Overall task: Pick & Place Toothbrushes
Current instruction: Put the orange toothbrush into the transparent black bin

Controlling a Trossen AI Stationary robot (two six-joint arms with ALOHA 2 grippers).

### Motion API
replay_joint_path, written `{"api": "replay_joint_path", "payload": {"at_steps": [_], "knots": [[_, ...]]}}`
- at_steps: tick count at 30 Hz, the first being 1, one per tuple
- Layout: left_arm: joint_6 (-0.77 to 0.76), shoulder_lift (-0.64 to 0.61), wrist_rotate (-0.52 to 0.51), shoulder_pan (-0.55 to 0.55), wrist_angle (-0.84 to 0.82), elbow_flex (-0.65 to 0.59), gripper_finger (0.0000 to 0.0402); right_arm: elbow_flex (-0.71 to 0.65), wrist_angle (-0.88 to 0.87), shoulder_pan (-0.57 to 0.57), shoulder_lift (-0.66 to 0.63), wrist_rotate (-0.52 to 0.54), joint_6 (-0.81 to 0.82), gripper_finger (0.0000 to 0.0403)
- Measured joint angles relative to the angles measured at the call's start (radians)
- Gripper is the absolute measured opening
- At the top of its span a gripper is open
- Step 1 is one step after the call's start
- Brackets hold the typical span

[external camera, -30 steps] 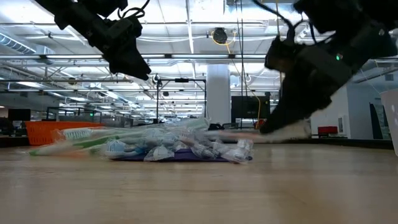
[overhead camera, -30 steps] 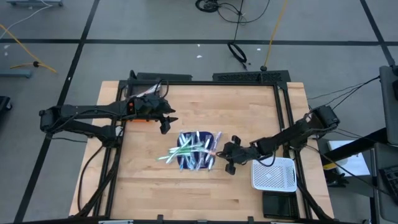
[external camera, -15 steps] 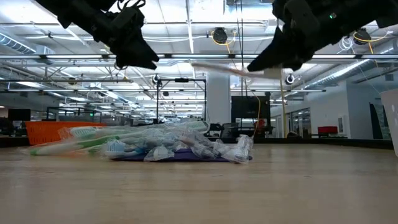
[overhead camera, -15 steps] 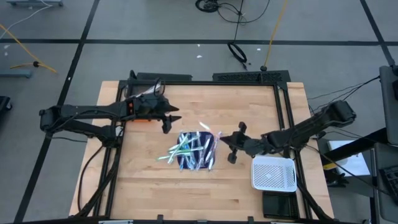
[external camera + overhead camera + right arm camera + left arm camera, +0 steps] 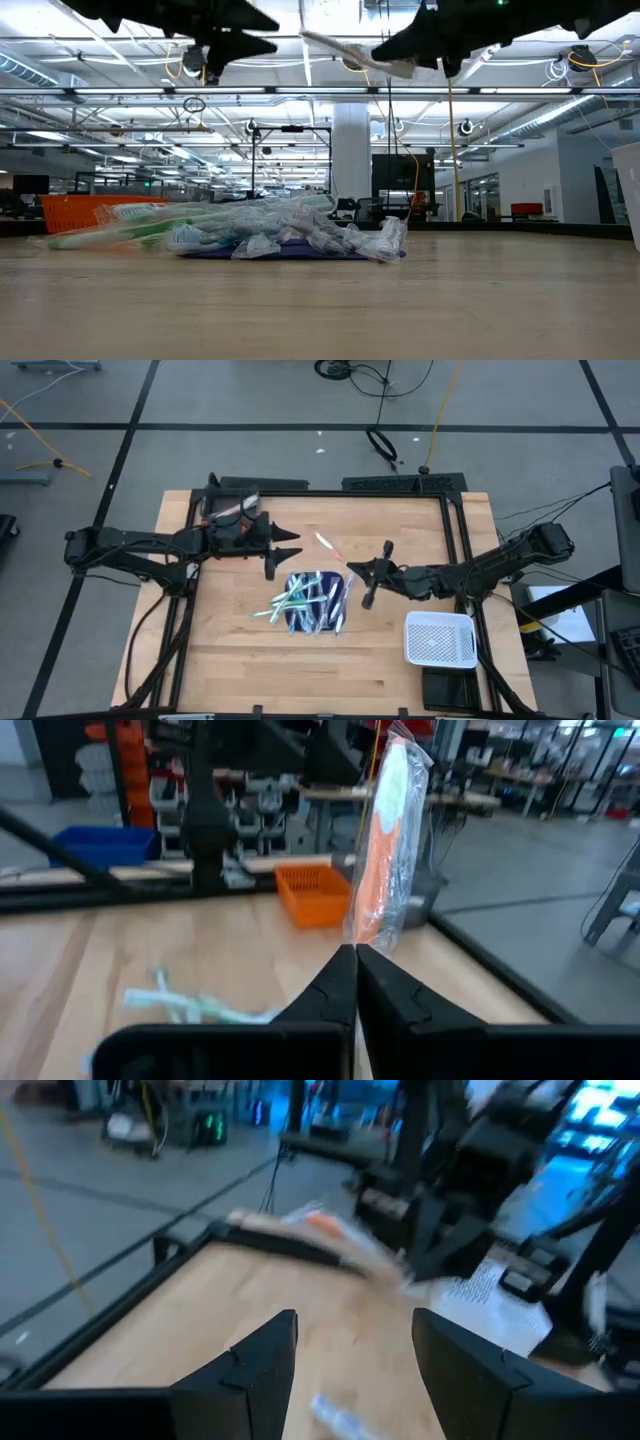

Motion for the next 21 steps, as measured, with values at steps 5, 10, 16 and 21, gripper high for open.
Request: {"api": "replay_joint_path", "payload": {"at_steps": [5, 10, 16, 21], "knots": [[0.006, 0.08, 0.002, -0.031, 0.17, 0.001, 0.0202, 0.0, 0.057, -0.013, 0.0, -0.001, -0.045, 0.0], [0.001, 0.186, 0.0, -0.034, 0.313, 0.0, 0.0203, 0.0, 0.067, -0.014, 0.0, -0.002, -0.063, 0.0], [-0.018, 0.301, 0.001, -0.033, 0.502, 0.0, 0.0202, 0.0, 0.067, -0.013, 0.0, -0.003, -0.066, 0.0], [-0.025, 0.354, 0.01, -0.033, 0.62, 0.0, 0.0202, 0.0, 0.065, -0.013, 0.0, -0.003, -0.066, 0.0]]}}
